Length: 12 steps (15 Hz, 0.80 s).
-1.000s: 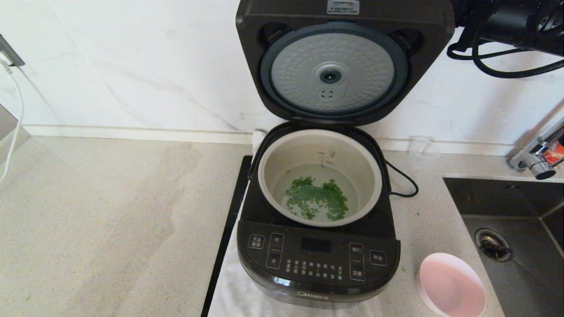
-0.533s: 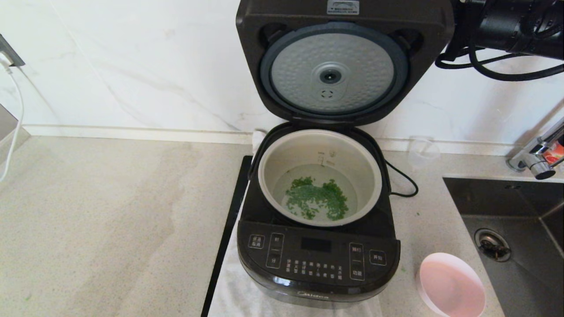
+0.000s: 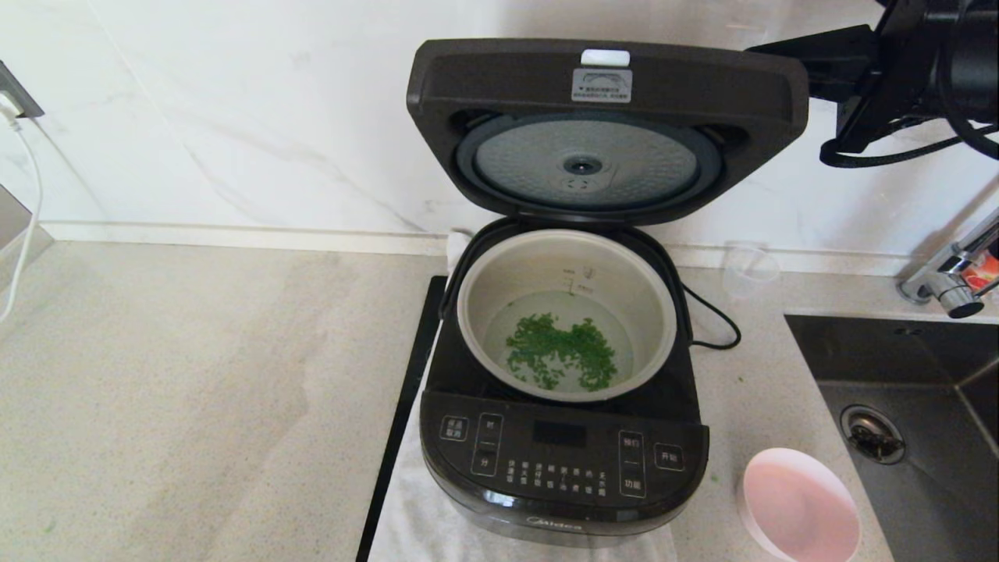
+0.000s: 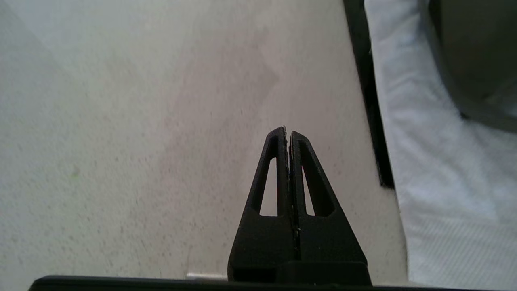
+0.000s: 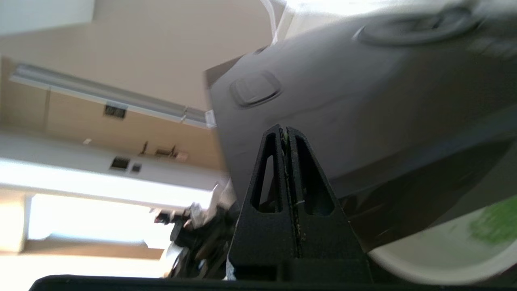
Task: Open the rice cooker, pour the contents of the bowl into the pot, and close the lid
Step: Close the rice cooker
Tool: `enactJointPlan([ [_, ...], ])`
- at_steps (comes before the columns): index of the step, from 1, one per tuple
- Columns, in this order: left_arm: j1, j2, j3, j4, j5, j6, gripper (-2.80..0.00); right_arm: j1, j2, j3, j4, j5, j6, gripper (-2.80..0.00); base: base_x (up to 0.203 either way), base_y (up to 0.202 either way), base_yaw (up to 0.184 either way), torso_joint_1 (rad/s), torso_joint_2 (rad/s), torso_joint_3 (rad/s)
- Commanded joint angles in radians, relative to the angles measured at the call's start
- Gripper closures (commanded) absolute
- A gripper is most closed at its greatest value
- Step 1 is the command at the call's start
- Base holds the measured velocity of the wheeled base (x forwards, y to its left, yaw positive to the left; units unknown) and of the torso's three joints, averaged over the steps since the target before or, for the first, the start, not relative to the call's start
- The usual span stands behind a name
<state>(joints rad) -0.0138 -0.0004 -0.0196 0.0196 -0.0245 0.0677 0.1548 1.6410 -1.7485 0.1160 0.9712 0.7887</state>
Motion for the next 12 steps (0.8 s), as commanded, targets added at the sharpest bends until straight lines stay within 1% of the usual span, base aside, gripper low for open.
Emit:
enactJointPlan([
  [1, 0.000, 0.003, -0.069, 0.014, -0.001, 0.001, 0.00, 0.016, -0.056, 0.069, 0.003, 0.013, 0.004, 0.00, 0.000, 0.000, 0.000, 0.000, 0.00, 0.000],
  [3, 0.000, 0.043, -0.199, 0.060, -0.009, -0.001, 0.00, 0.041, -0.073, 0.140, 0.001, 0.013, 0.002, 0.00, 0.000, 0.000, 0.000, 0.000, 0.00, 0.000],
  [4, 0.000, 0.097, -0.262, 0.073, -0.012, -0.007, 0.00, 0.050, -0.083, 0.176, -0.003, 0.012, -0.001, 0.00, 0.000, 0.000, 0.000, 0.000, 0.00, 0.000],
  [6, 0.000, 0.246, -0.428, 0.094, -0.012, -0.029, 0.00, 0.061, -0.097, 0.234, -0.008, 0.012, -0.003, 0.00, 0.000, 0.000, 0.000, 0.000, 0.00, 0.000],
  [9, 0.000, 0.507, -0.682, 0.124, -0.012, -0.043, 0.00, 0.068, -0.110, 0.296, -0.013, 0.009, -0.007, 0.00, 0.000, 0.000, 0.000, 0.000, 0.00, 0.000],
  [10, -0.001, 0.604, -0.787, 0.138, -0.015, -0.056, 0.00, 0.070, -0.113, 0.318, -0.013, 0.009, -0.010, 0.00, 0.000, 0.000, 0.000, 0.000, 0.00, 0.000],
  [11, -0.005, 0.700, -0.908, 0.159, -0.023, -0.090, 0.00, 0.072, -0.117, 0.341, -0.013, 0.010, -0.018, 0.00, 0.000, 0.000, 0.000, 0.000, 0.00, 0.000],
  [12, -0.014, 0.786, -1.046, 0.190, -0.045, -0.148, 0.00, 0.077, -0.120, 0.369, -0.013, 0.011, -0.029, 0.00, 0.000, 0.000, 0.000, 0.000, 0.00, 0.000],
])
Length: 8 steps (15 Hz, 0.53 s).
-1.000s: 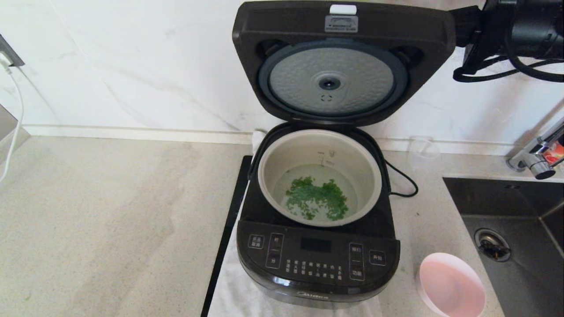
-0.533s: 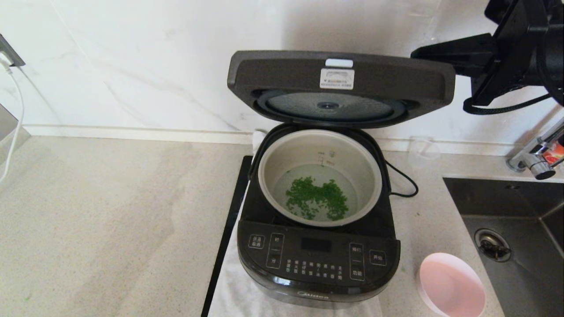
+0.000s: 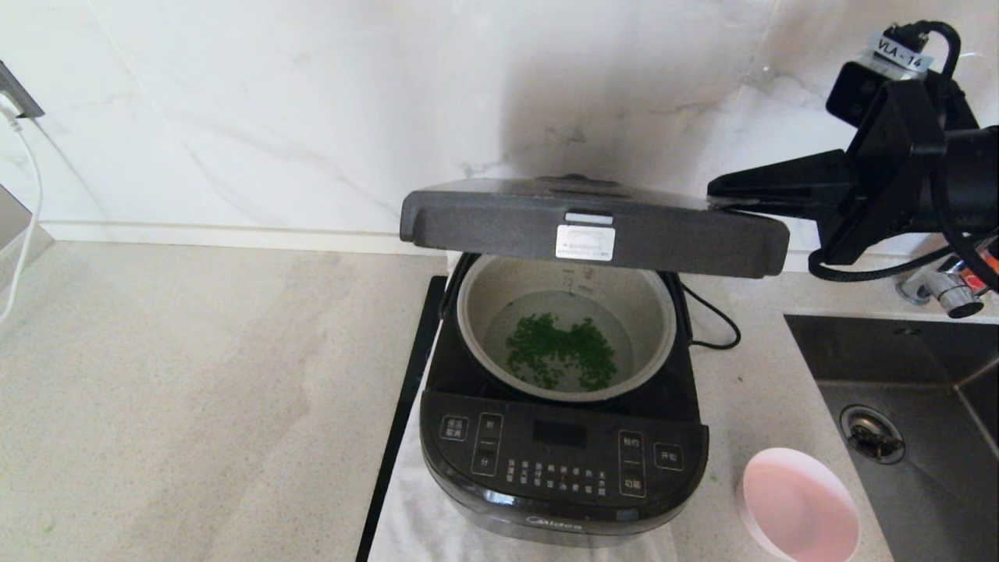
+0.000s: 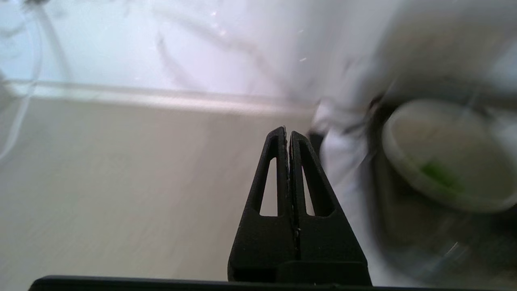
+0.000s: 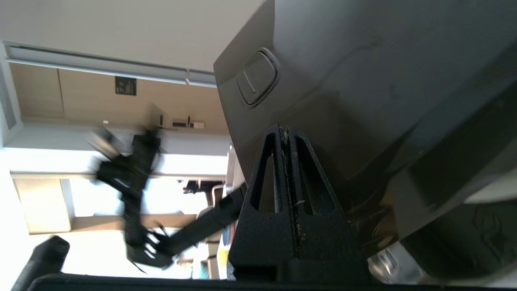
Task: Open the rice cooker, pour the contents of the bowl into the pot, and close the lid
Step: Close the rice cooker
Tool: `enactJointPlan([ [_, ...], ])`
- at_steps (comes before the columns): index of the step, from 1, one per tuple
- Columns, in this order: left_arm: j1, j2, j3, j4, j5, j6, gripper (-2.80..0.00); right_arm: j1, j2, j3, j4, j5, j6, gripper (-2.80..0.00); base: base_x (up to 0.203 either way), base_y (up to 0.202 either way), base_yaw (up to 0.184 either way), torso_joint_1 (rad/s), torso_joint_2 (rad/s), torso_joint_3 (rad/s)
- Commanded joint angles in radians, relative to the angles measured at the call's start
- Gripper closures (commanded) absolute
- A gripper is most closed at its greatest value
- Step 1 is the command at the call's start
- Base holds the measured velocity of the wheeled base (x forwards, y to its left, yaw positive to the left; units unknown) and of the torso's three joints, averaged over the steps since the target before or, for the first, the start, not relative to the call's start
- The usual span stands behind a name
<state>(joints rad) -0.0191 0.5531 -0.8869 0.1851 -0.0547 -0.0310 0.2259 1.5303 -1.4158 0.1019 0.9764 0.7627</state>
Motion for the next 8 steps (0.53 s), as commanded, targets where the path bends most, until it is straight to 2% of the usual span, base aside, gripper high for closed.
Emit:
enactJointPlan([
  [1, -0.020, 0.310, -0.319, 0.071, -0.052, -0.117, 0.00, 0.012, -0.010, 0.062, 0.001, 0.004, -0.022, 0.00, 0.000, 0.000, 0.000, 0.000, 0.00, 0.000],
  [2, -0.031, 0.383, -0.459, 0.131, -0.107, -0.194, 0.00, 0.014, -0.008, 0.085, 0.001, 0.003, -0.045, 0.00, 0.000, 0.000, 0.000, 0.000, 0.00, 0.000],
  [4, -0.050, 0.571, -0.703, 0.258, -0.313, -0.378, 0.00, 0.025, 0.004, 0.116, 0.001, 0.001, -0.076, 0.00, 0.000, 0.000, 0.000, 0.000, 0.00, 0.000],
  [6, -0.062, 0.725, -0.808, 0.326, -0.531, -0.536, 0.00, 0.032, 0.016, 0.121, 0.001, 0.002, -0.078, 0.00, 0.000, 0.000, 0.000, 0.000, 0.00, 0.000],
  [8, -0.072, 0.846, -0.845, 0.340, -0.674, -0.630, 0.00, 0.043, 0.023, 0.129, 0.001, 0.002, -0.081, 0.00, 0.000, 0.000, 0.000, 0.000, 0.00, 0.000],
])
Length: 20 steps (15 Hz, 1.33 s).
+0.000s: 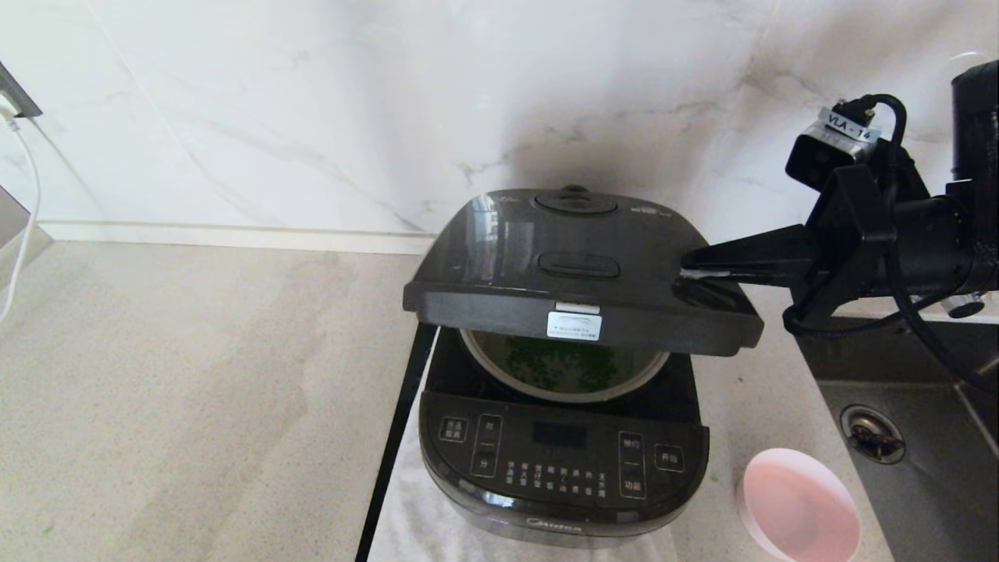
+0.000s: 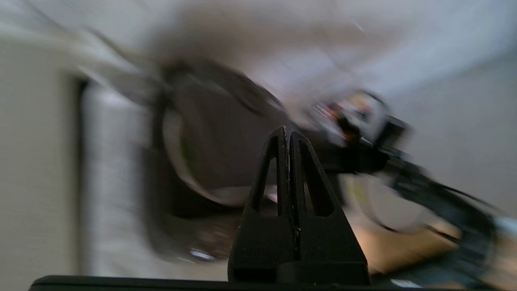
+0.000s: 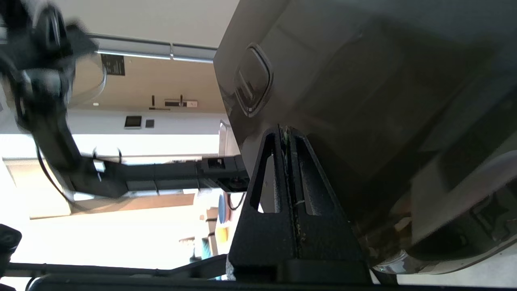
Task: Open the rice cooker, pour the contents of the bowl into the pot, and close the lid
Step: Close the rice cooker
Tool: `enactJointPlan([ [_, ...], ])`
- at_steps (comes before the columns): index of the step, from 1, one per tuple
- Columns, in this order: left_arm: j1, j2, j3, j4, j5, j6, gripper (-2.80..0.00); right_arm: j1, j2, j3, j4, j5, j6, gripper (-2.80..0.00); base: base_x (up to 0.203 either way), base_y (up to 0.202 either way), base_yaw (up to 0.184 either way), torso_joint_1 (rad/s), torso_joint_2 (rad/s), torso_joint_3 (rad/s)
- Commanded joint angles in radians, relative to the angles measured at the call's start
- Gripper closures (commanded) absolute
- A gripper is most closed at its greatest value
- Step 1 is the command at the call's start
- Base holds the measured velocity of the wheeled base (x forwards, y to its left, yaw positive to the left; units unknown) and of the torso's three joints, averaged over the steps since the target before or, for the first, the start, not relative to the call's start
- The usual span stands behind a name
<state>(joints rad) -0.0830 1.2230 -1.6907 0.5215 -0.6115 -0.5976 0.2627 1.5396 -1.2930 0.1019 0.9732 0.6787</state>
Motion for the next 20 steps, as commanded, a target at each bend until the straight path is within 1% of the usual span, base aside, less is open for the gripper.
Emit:
enactJointPlan([
  [1, -0.011, 0.230, -0.047, -0.012, -0.163, -0.099, 0.00, 0.006, 0.016, 0.007, -0.001, 0.005, 0.002, 0.00, 0.000, 0.000, 0.000, 0.000, 0.00, 0.000],
  [3, -0.019, 0.316, -0.048, -0.102, -0.243, -0.163, 0.00, 0.006, 0.016, 0.008, -0.026, 0.003, 0.004, 0.00, 0.000, 0.000, 0.000, 0.000, 0.00, 0.000],
  [5, -0.028, 0.379, -0.052, -0.239, -0.318, -0.249, 0.00, 0.008, 0.017, 0.015, -0.034, -0.001, 0.002, 0.00, 0.000, 0.000, 0.000, 0.000, 0.00, 0.000],
  [6, -0.035, 0.403, -0.053, -0.285, -0.333, -0.276, 0.00, 0.009, 0.021, 0.017, -0.034, -0.001, 0.002, 0.00, 0.000, 0.000, 0.000, 0.000, 0.00, 0.000],
  [8, -0.068, 0.464, -0.054, -0.361, -0.340, -0.317, 0.00, 0.033, 0.031, 0.038, -0.036, -0.012, 0.002, 0.00, 0.000, 0.000, 0.000, 0.000, 0.00, 0.000],
  [11, -0.121, 0.546, -0.046, -0.397, -0.338, -0.323, 0.00, 0.047, 0.040, 0.084, -0.050, -0.035, 0.002, 0.00, 0.000, 0.000, 0.000, 0.000, 0.00, 0.000],
  [14, -0.164, 0.627, -0.033, -0.407, -0.326, -0.317, 0.00, 0.050, 0.076, 0.154, -0.149, -0.036, 0.002, 0.00, 0.000, 0.000, 0.000, 0.000, 0.00, 0.000],
  [17, -0.187, 0.686, -0.032, -0.435, -0.318, -0.317, 0.00, 0.068, 0.088, 0.215, -0.195, -0.038, 0.002, 0.00, 0.000, 0.000, 0.000, 0.000, 0.00, 0.000],
  [20, -0.210, 0.732, -0.022, -0.444, -0.282, -0.316, 0.00, 0.075, 0.118, 0.239, -0.231, -0.037, 0.002, 0.00, 0.000, 0.000, 0.000, 0.000, 0.00, 0.000],
])
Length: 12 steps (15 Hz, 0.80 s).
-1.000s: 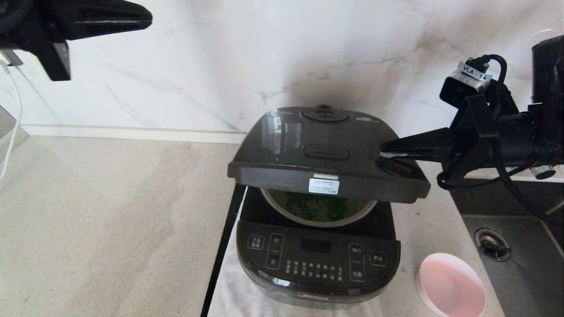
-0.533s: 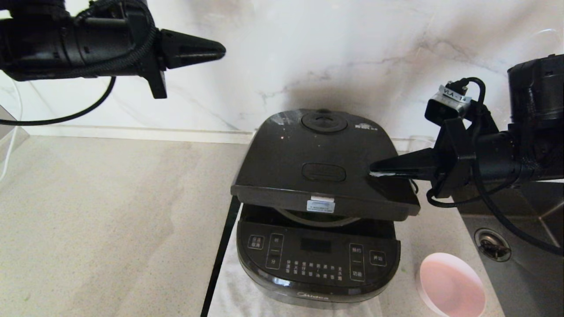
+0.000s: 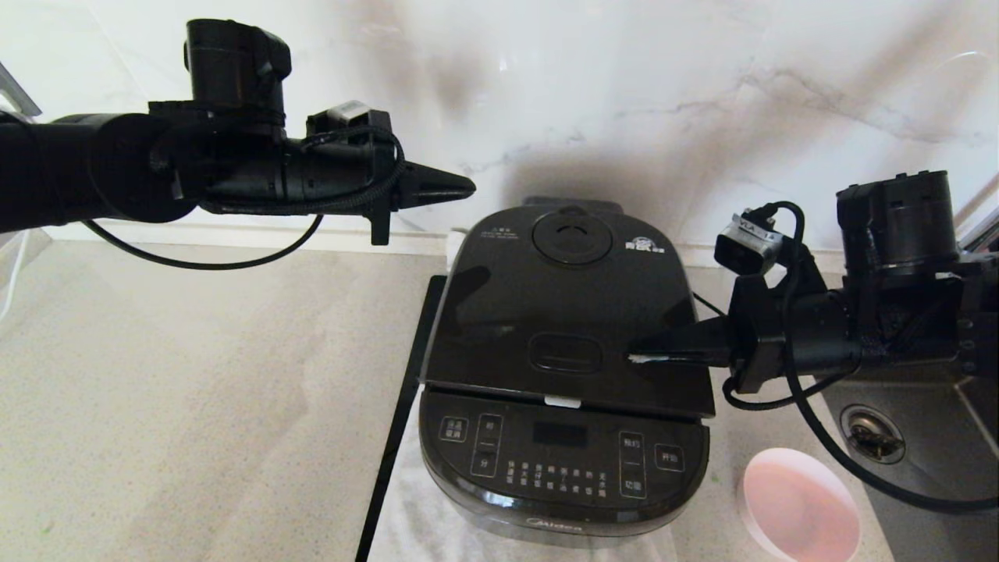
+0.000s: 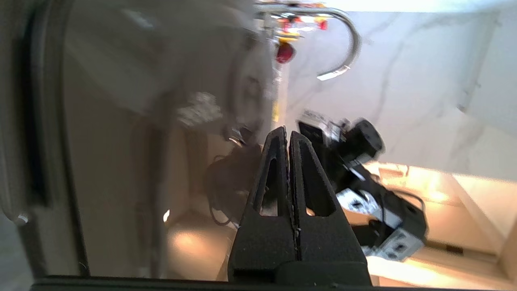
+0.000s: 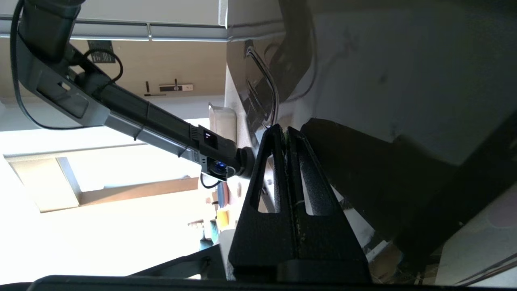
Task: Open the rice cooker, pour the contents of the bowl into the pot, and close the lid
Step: Close the rice cooker
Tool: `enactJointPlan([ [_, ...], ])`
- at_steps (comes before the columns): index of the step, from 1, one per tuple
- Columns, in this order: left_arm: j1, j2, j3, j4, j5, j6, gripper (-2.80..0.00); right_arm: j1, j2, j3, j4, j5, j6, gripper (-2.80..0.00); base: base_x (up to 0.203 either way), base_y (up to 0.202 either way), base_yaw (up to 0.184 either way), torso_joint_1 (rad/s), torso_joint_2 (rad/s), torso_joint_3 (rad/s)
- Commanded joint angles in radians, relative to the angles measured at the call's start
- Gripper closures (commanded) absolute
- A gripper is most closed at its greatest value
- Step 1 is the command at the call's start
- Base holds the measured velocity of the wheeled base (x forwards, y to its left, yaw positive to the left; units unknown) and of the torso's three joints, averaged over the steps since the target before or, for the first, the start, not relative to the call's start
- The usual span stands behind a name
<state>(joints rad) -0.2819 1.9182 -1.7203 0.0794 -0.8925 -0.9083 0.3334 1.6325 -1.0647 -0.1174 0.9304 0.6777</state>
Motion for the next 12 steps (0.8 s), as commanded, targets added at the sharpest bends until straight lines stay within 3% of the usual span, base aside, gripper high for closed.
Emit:
enactJointPlan([
  [1, -0.016, 0.043, 0.032, -0.013, 0.001, -0.005, 0.00, 0.007, 0.029, 0.012, -0.023, 0.007, 0.003, 0.00, 0.000, 0.000, 0.000, 0.000, 0.00, 0.000],
  [5, -0.049, 0.082, 0.125, -0.167, 0.046, -0.010, 0.00, 0.016, 0.041, 0.012, -0.024, 0.002, 0.005, 0.00, 0.000, 0.000, 0.000, 0.000, 0.00, 0.000],
  [12, -0.056, 0.100, 0.191, -0.170, 0.057, -0.008, 0.00, 0.015, 0.064, 0.045, -0.065, -0.003, 0.005, 0.00, 0.000, 0.000, 0.000, 0.000, 0.00, 0.000],
])
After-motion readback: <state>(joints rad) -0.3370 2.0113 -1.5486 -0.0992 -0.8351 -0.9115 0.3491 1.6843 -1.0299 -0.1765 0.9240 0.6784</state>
